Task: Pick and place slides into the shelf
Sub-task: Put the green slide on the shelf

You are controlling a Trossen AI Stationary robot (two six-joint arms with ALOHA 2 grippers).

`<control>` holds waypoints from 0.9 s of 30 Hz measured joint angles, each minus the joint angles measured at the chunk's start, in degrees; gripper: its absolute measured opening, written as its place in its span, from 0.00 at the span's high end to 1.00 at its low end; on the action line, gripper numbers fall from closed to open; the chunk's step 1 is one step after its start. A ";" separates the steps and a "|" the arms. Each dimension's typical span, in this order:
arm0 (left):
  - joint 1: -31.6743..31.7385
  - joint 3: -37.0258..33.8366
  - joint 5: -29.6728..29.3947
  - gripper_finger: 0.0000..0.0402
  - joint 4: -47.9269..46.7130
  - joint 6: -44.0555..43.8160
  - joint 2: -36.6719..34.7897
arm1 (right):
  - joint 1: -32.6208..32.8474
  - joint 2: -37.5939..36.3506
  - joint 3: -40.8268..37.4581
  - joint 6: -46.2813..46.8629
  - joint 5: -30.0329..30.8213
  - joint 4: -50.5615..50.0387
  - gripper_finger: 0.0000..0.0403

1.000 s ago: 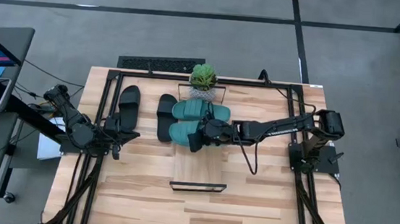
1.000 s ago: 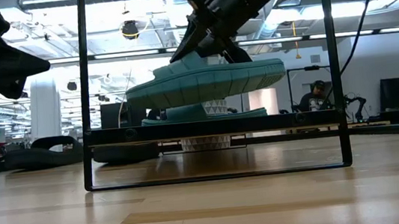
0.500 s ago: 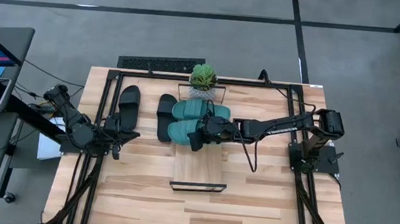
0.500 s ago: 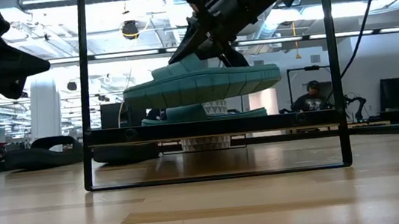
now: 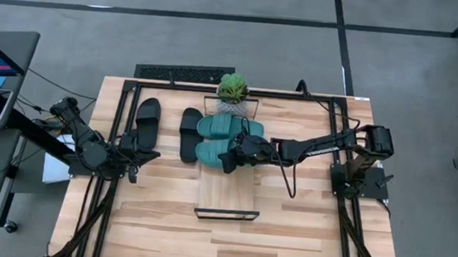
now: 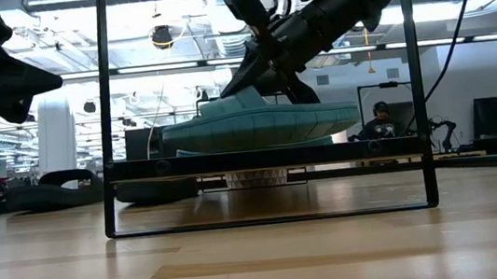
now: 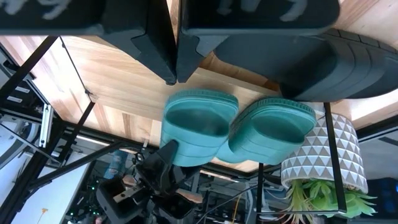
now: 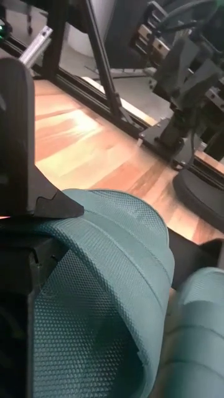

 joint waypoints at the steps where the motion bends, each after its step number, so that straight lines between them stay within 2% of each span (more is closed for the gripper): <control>1: -0.02 0.00 0.00 1.00 -0.02 0.00 0.00 | -0.26 0.00 0.00 -0.03 -0.25 -0.03 1.00; 11: -0.01 0.00 0.02 1.00 0.00 0.00 0.00 | -2.90 0.00 0.00 -1.58 -1.25 0.02 1.00; 27: -0.02 0.00 0.02 1.00 0.00 0.00 0.00 | -1.91 0.00 0.02 0.84 -1.18 0.39 1.00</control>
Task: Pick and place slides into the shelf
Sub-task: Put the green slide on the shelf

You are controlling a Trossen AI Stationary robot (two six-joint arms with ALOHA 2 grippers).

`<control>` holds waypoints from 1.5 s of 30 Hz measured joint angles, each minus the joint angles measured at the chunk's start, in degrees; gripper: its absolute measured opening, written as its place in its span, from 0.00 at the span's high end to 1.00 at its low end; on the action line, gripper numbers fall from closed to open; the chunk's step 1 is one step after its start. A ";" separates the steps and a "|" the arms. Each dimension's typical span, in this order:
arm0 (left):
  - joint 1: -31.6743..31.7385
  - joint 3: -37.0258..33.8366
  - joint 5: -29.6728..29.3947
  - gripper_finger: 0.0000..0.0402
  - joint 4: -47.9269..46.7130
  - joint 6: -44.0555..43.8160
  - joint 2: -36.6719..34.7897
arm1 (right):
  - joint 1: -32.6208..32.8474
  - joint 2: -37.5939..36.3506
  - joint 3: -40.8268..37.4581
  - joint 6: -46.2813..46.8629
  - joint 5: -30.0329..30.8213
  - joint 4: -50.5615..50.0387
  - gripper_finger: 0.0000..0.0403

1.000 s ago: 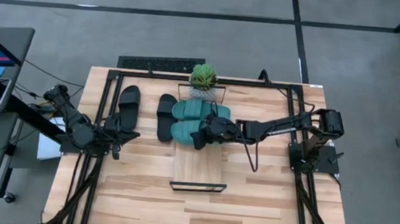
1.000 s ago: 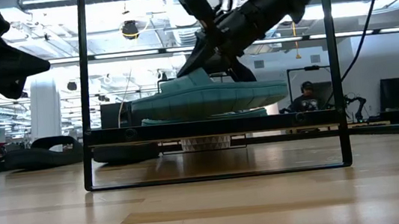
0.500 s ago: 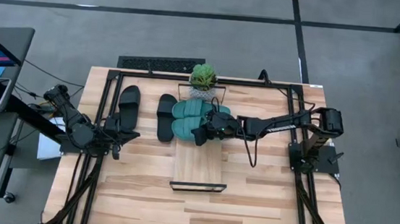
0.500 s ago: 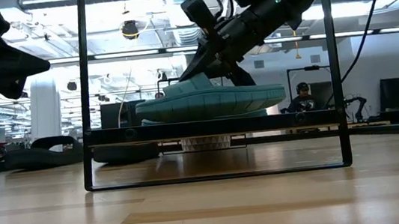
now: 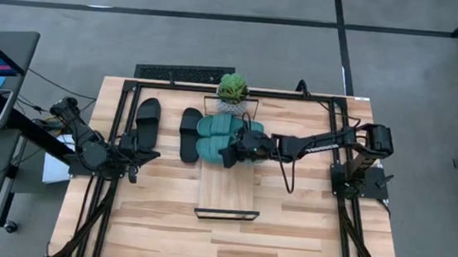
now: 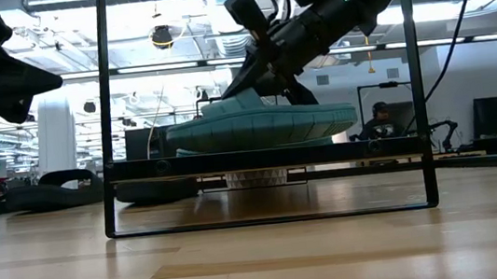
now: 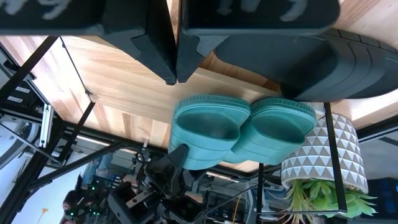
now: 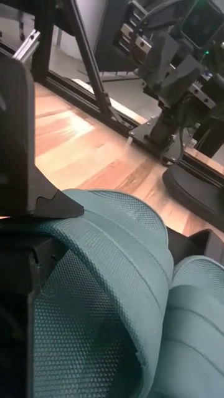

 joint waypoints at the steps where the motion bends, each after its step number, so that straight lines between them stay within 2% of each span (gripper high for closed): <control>1: 0.01 0.00 0.00 1.00 -0.01 0.00 0.00 | 0.16 0.00 0.00 0.01 0.24 -0.02 1.00; 7: 0.00 0.00 0.02 1.00 0.00 0.00 0.00 | 0.12 0.17 0.01 -0.27 1.23 -0.02 1.00; 13: 0.02 0.00 0.04 1.00 0.02 0.00 0.00 | 0.12 6.55 1.27 0.59 -0.70 6.28 1.00; 17: 0.02 0.00 0.02 1.00 0.02 0.00 0.00 | 0.12 9.24 2.94 -0.52 -0.92 6.16 1.00; 27: 0.02 0.00 0.02 1.00 0.04 0.00 0.00 | -2.01 8.59 3.02 -4.26 -1.34 3.58 1.00; 40: 0.02 0.00 0.02 1.00 0.02 0.00 -0.02 | -2.27 8.59 3.02 -4.33 0.83 2.39 1.00; 45: 0.02 0.00 0.01 1.00 0.02 0.00 -0.01 | -2.27 8.59 2.97 -4.36 0.85 2.36 0.95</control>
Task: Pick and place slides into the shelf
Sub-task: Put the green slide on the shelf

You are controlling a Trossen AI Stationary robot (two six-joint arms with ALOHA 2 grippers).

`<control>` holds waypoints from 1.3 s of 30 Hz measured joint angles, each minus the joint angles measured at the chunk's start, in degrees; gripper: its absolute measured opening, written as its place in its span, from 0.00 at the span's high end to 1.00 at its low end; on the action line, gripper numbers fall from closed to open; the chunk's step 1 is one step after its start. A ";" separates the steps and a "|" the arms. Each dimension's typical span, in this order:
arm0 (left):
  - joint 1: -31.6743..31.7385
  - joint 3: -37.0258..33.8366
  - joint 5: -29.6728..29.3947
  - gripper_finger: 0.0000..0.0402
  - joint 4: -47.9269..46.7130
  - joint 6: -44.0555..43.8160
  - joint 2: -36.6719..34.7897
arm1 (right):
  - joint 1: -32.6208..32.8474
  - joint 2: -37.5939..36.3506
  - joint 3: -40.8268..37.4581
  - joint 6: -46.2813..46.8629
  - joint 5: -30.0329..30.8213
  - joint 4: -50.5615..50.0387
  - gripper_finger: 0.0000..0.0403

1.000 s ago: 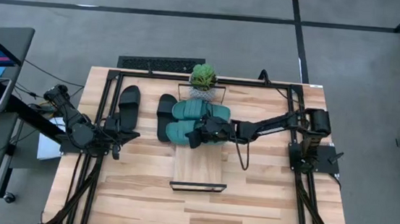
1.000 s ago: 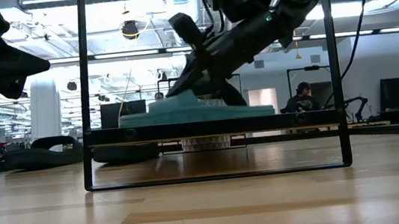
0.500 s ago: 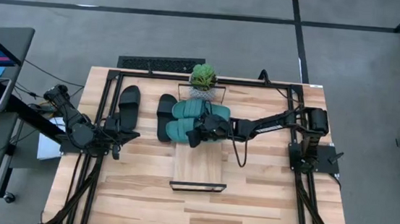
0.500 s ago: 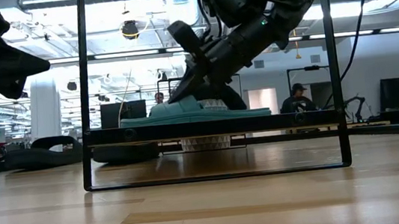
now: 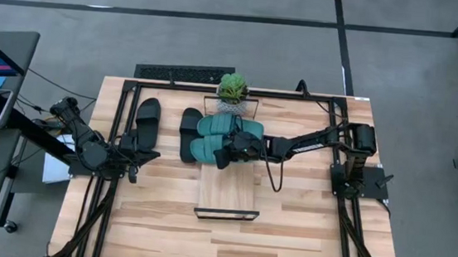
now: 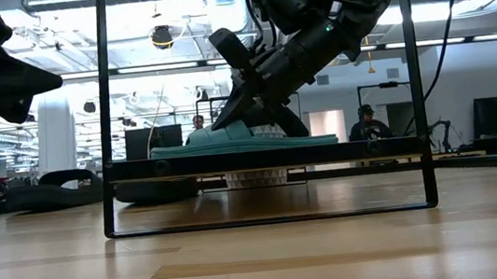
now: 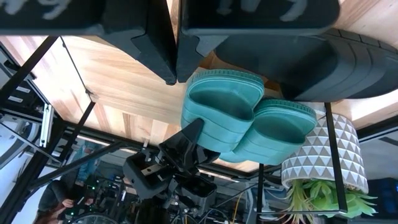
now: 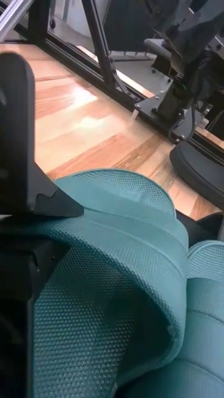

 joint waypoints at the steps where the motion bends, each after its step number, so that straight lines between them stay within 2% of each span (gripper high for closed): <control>1: -0.01 0.00 0.00 1.00 0.00 0.00 0.01 | 0.00 0.00 0.00 0.14 0.02 -0.02 0.93; 13: -0.01 0.00 0.00 1.00 0.00 0.00 0.01 | -0.09 0.00 -0.07 1.49 -0.97 -0.53 0.63; 17: -0.01 0.00 0.00 1.00 -0.01 0.00 -0.01 | -0.09 -0.02 -0.05 1.51 -1.19 -1.12 0.57; 28: 0.01 0.00 -0.01 1.00 -0.01 0.00 0.01 | -0.33 -5.03 -0.22 -1.07 -0.92 -9.62 0.55; 39: 0.00 0.00 -0.01 1.00 -0.02 0.00 0.01 | 0.13 -5.81 -0.20 -2.15 -2.74 -10.70 0.54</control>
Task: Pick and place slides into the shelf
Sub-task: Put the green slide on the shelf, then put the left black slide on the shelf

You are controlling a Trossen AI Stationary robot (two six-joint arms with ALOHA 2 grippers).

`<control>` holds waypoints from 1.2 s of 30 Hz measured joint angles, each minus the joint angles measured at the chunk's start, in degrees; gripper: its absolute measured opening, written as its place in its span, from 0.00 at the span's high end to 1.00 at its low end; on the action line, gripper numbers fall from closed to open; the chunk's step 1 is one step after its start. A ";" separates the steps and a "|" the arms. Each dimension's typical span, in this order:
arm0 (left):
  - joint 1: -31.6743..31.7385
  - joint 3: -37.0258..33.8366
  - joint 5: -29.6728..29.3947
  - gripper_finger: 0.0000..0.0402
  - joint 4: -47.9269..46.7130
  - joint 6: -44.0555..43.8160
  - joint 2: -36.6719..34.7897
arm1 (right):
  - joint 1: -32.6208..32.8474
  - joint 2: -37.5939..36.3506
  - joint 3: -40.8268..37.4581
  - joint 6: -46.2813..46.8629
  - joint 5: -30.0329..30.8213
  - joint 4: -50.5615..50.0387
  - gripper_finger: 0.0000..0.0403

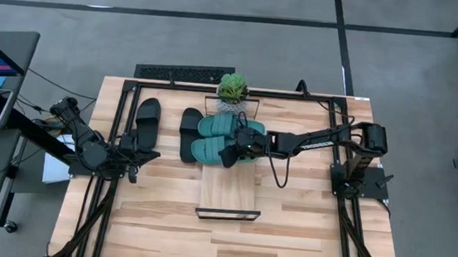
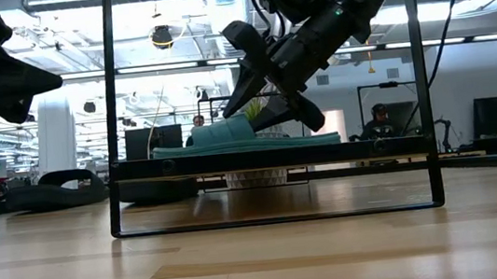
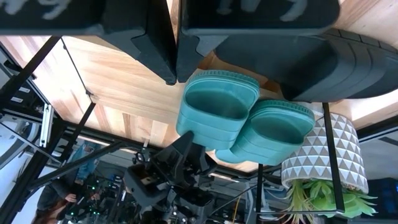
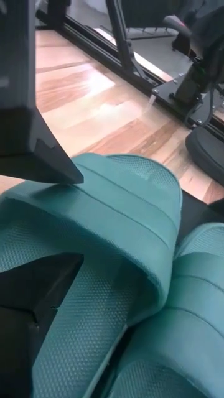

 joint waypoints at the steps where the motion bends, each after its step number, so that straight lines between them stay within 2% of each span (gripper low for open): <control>1: -0.01 0.00 0.00 1.00 0.00 0.00 0.00 | 0.00 0.00 0.00 -0.14 -0.12 -0.07 0.54; 11: -0.02 0.00 0.00 1.00 0.00 0.00 0.00 | -1.82 -0.56 0.00 -1.96 -3.57 -0.66 0.50; 16: -0.01 0.00 0.00 1.00 0.00 0.00 0.00 | -2.88 -4.71 0.09 -4.06 -3.95 -4.09 0.48; 21: -0.01 0.00 0.02 1.00 0.02 0.00 0.00 | -2.66 -10.17 0.09 -5.63 -1.49 -8.35 0.47; 23: -0.02 0.00 0.00 1.00 0.00 0.00 0.00 | -1.58 -12.55 0.08 -6.60 1.45 -9.77 0.47; 29: -0.02 0.00 0.02 1.00 0.02 0.00 0.00 | 4.53 -20.11 0.09 -9.41 15.19 -11.15 0.50; 36: 0.00 0.00 0.00 1.00 0.04 0.00 0.00 | 14.17 -27.35 0.09 -15.17 37.78 -11.29 0.55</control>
